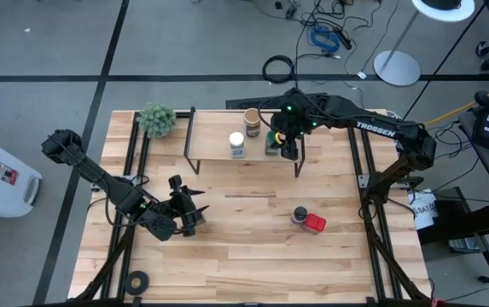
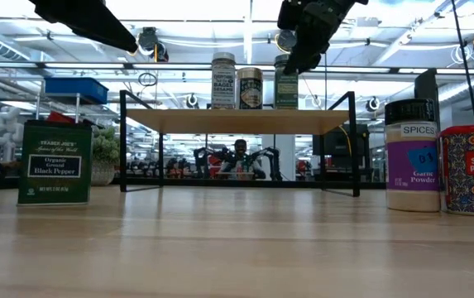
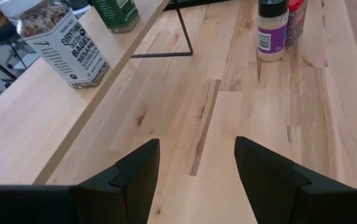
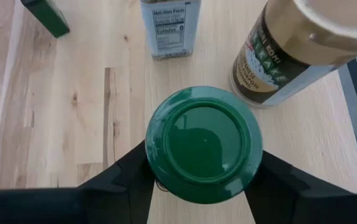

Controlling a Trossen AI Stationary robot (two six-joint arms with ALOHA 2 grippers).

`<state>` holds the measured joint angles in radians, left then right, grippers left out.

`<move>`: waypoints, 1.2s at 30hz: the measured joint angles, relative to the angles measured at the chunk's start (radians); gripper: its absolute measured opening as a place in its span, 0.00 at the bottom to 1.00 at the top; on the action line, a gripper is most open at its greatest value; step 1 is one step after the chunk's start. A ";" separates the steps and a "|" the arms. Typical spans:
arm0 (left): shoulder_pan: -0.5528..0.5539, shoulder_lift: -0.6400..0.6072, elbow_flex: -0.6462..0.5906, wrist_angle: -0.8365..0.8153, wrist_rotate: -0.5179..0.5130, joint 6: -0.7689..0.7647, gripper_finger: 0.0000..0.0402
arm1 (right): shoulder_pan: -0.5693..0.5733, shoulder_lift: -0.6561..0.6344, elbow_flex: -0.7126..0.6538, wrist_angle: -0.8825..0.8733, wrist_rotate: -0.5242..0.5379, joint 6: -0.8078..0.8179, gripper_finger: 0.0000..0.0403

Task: Shelf spices
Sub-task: Remove the green seasoning bottle from the shelf

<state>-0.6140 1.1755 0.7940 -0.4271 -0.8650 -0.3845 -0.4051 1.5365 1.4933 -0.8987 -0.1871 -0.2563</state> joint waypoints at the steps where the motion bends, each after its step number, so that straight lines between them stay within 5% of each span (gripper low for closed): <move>1: 0.000 0.000 0.000 0.000 -0.004 0.000 0.54 | 0.004 -0.001 0.000 0.003 0.000 0.002 0.48; 11: 0.006 0.000 0.000 0.143 -0.126 0.061 0.54 | 0.079 -0.009 0.024 -0.003 -0.017 0.044 0.47; 19: 0.012 0.000 0.000 0.322 -0.055 0.132 0.55 | 0.182 -0.009 0.035 0.052 -0.108 0.092 0.47; 30: 0.040 0.000 0.000 0.407 -0.037 0.129 0.81 | 0.338 -0.009 0.035 0.215 -0.100 0.167 0.47; 36: 0.043 0.000 0.000 0.454 -0.001 0.131 0.86 | 0.429 0.003 0.035 0.285 -0.087 0.167 0.47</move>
<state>-0.5709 1.1759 0.7940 0.0274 -0.8656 -0.2539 0.0238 1.5392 1.5284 -0.6132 -0.2740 -0.0889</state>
